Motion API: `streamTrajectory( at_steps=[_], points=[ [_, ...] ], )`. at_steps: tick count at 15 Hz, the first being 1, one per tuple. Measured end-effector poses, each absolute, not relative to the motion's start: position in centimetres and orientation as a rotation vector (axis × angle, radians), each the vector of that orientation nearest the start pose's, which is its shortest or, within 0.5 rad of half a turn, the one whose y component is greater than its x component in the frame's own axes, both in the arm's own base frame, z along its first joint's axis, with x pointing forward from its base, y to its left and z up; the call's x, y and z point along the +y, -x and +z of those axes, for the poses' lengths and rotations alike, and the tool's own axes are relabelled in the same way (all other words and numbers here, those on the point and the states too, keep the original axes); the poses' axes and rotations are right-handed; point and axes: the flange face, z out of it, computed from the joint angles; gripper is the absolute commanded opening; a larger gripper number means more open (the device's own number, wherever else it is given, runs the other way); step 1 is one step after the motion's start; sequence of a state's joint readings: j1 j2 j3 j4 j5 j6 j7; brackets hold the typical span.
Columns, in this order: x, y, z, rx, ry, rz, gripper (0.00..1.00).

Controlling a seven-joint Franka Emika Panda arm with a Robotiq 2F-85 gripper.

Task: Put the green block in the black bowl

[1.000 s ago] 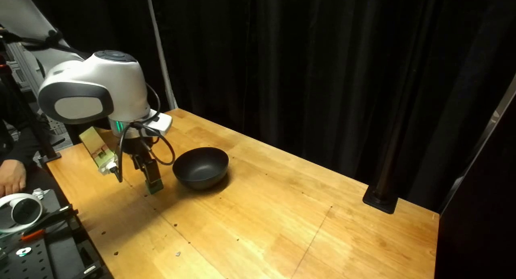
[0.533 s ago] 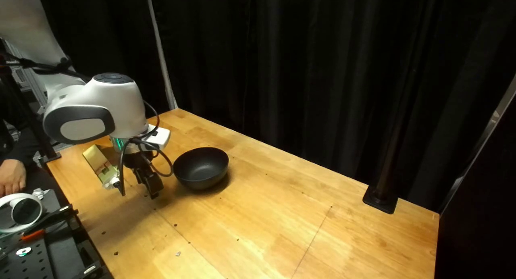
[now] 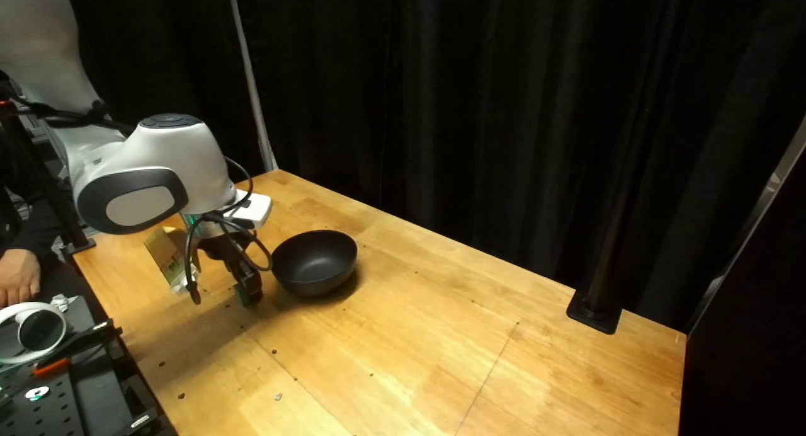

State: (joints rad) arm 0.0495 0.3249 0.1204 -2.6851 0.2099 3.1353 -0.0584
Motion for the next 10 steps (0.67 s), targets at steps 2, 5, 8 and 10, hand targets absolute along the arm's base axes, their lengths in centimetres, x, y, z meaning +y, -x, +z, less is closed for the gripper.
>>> streamTrajectory(
  at_steps=[2,5,8,10],
  points=[
    [4.1,-40.8,14.6,0.031,3.105,-0.197,0.14],
    [1.0,-41.5,16.8,0.081,3.158,-0.272,0.14],
    [-0.7,-42.0,18.4,0.098,3.209,-0.312,0.13],
    [-0.2,-42.1,18.8,0.118,3.220,-0.314,0.13]
  ],
)
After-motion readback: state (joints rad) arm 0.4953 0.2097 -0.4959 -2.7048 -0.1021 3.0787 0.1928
